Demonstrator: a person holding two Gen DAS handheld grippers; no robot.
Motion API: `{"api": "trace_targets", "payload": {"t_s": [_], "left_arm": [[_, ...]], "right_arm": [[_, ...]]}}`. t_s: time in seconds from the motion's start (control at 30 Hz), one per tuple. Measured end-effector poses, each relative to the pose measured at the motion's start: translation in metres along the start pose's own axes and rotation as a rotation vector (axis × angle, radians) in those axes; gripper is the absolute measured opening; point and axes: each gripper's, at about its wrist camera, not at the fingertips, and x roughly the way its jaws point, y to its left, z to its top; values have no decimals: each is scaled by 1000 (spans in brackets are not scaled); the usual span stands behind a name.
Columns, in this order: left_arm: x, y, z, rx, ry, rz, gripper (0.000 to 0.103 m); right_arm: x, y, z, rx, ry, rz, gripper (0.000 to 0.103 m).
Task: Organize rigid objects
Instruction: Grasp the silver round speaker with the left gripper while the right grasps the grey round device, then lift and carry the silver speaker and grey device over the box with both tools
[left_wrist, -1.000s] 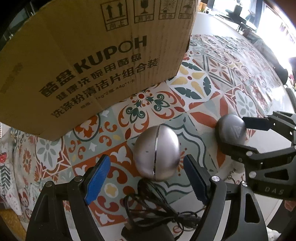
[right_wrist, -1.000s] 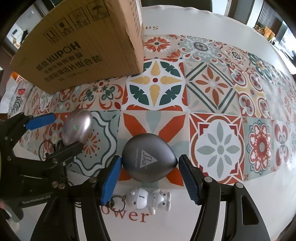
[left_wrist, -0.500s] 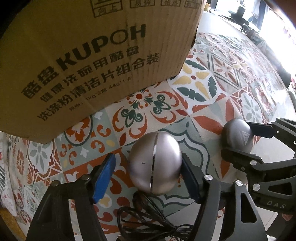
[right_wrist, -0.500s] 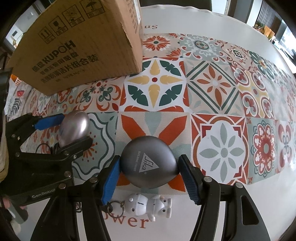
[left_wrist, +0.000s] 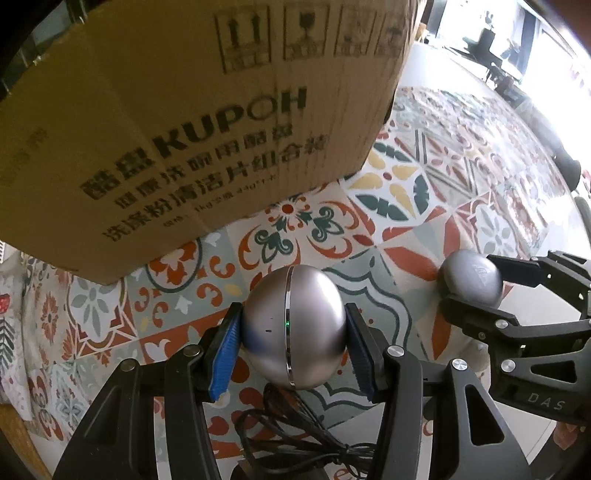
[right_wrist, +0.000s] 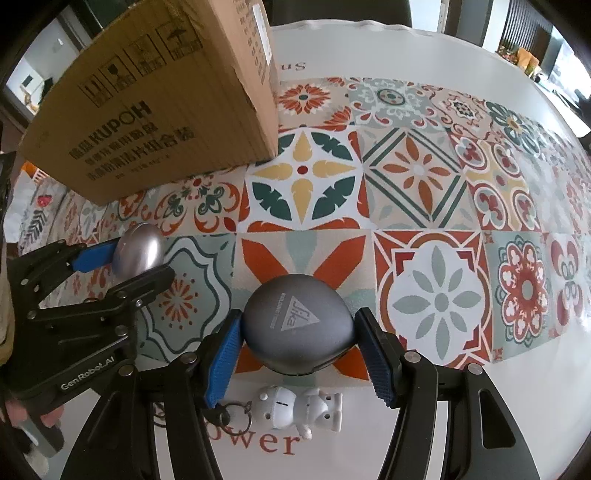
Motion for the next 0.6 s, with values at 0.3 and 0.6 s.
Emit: {"api": "trace_targets", "payload": {"t_s": [0.3, 0.6], "left_arm": [[-37, 8, 0, -34, -80, 5, 53], [-77, 23, 0, -77, -154, 10, 53]], "right_arm": [[-34, 0, 6, 6, -79, -2, 62], [-64, 17, 16, -20, -166, -6, 62]]}}
